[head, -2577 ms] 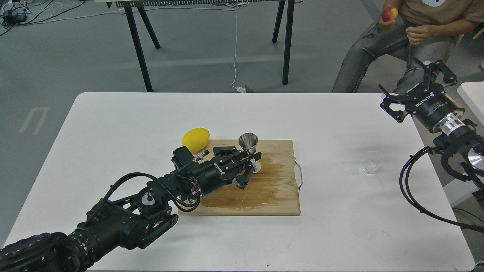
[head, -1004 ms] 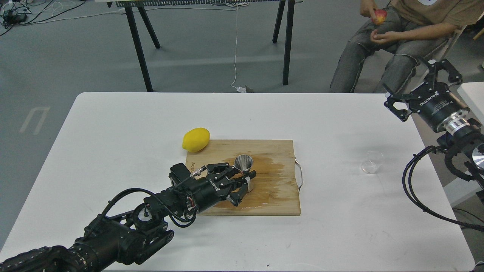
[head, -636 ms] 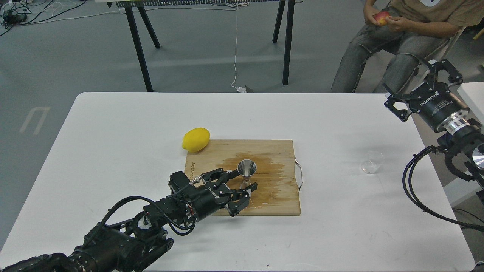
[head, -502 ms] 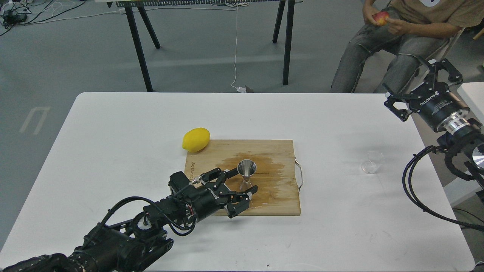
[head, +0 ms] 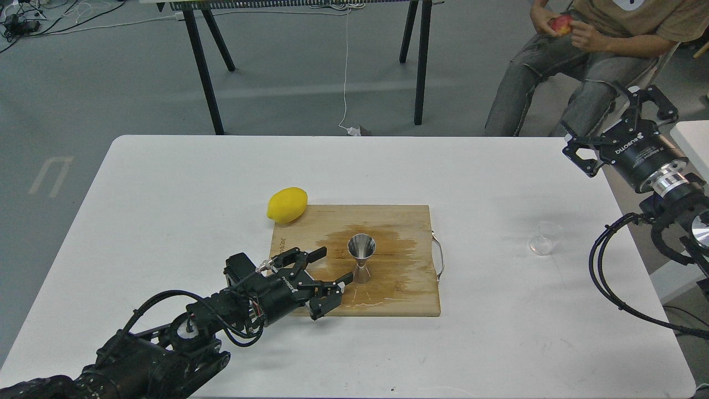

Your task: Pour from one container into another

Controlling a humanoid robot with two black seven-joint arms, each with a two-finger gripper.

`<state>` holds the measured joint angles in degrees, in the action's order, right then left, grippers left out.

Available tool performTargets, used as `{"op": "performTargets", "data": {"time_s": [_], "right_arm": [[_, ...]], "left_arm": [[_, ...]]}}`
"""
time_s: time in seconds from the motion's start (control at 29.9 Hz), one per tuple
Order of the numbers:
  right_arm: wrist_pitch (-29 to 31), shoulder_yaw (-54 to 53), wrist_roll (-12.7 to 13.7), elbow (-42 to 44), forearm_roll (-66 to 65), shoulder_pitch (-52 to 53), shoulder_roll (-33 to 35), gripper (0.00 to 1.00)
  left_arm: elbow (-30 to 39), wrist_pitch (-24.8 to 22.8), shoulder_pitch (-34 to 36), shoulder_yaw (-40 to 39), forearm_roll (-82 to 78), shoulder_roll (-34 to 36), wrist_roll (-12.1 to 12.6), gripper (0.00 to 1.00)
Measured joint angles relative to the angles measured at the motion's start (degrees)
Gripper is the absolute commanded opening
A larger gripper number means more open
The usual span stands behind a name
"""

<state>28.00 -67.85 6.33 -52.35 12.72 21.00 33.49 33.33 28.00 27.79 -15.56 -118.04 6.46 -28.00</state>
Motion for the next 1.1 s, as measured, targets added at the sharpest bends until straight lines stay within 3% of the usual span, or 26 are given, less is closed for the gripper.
{"op": "performTargets", "data": {"time_s": [0.13,0.27,0.54,0.57,0.64,0.84,0.87,0.97,1.1], "right_arm": [[0.00,-0.05,0.00,0.03,0.08,0.00,0.00,0.99],[0.00,-0.65,0.00,-0.16,0.11,0.00,0.00,0.99],[0.00,0.55,-0.03,-0.35,-0.32,1.95,-0.25,0.99],[0.00,1.48,0.16,-0.47,-0.51,2.94,-0.25,0.99],[0.00,4.20,1.01,-1.51,-0.70,6.17,0.04,0.99],[0.00,5.34,3.09,-3.09,6.46,12.82,2.10,0.99],[0.00,4.81,3.18,-3.21,9.66,12.73,2.29,0.99],[-1.01,3.37,3.27,-3.40,21.76,9.93,3.64,0.99],[-10.83,-1.81,3.09,-5.60,38.74,2.28,5.15,0.99]], "left_arm": [[0.88,0.00,-0.87,-0.17,0.19,2.43,-0.01,0.81],[5.98,0.00,-0.32,-1.36,4.76,10.12,-0.01,0.80],[13.40,-0.16,12.35,-2.32,40.31,24.71,0.01,0.83],[13.40,-2.10,13.80,-2.38,44.48,25.81,0.02,0.83],[13.37,-11.15,16.34,-2.47,52.67,27.76,0.02,0.83],[13.05,-47.90,19.23,-6.00,75.70,31.82,0.02,0.84],[12.72,-51.67,19.25,-6.93,78.93,32.04,0.02,0.84],[10.77,-55.44,19.12,-9.22,89.66,32.40,0.01,0.84],[10.37,-55.98,18.33,-9.40,97.11,31.70,0.02,0.85]]}}
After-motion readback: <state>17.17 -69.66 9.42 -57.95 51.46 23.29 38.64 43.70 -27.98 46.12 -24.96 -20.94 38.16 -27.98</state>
